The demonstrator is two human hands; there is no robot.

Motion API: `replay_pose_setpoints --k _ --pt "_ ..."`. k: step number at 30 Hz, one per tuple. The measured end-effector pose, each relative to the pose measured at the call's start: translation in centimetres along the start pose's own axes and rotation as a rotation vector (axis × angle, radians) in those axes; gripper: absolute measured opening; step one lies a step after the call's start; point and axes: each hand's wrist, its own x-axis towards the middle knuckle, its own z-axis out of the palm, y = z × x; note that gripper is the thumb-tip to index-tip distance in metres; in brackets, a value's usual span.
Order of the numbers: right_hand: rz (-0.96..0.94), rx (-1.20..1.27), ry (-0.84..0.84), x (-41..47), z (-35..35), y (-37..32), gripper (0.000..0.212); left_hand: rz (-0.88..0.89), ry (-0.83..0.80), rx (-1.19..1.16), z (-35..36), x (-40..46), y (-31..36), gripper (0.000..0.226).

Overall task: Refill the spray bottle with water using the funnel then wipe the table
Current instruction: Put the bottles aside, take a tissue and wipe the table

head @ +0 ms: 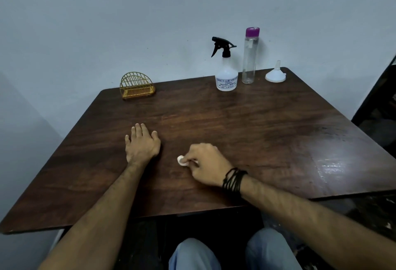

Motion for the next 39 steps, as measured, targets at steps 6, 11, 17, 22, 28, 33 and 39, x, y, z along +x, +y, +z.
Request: replay_pose_setpoints --k 6,11,17,22,28,33,39 --pt "0.175 -0.042 0.217 -2.2 -4.6 8.7 0.028 0.013 -0.029 0.008 -0.3 -0.2 -0.2 0.069" --pt "0.553 -0.204 0.305 -5.4 -10.6 15.6 0.024 -0.037 -0.04 0.003 -0.2 -0.6 0.3 0.072" --pt "0.148 -0.027 0.212 -6.5 -3.0 3.8 0.016 -0.009 -0.078 -0.008 0.8 -1.3 5.4 0.082" --pt "0.122 -0.014 0.195 -6.5 -3.9 5.6 0.027 0.045 -0.045 0.0 1.4 -1.0 5.1 0.085" --pt "0.629 -0.294 0.369 -8.5 -13.3 19.5 0.03 0.042 -0.026 0.005 1.7 -1.1 5.4 0.084" --pt "0.675 -0.341 0.351 -5.5 -12.8 20.3 0.026 0.021 -0.032 0.006 1.5 -1.2 5.7 0.083" --pt "0.372 -0.256 0.228 0.5 -6.0 10.5 0.019 0.026 -0.033 0.017 1.3 -1.4 5.6 0.083"
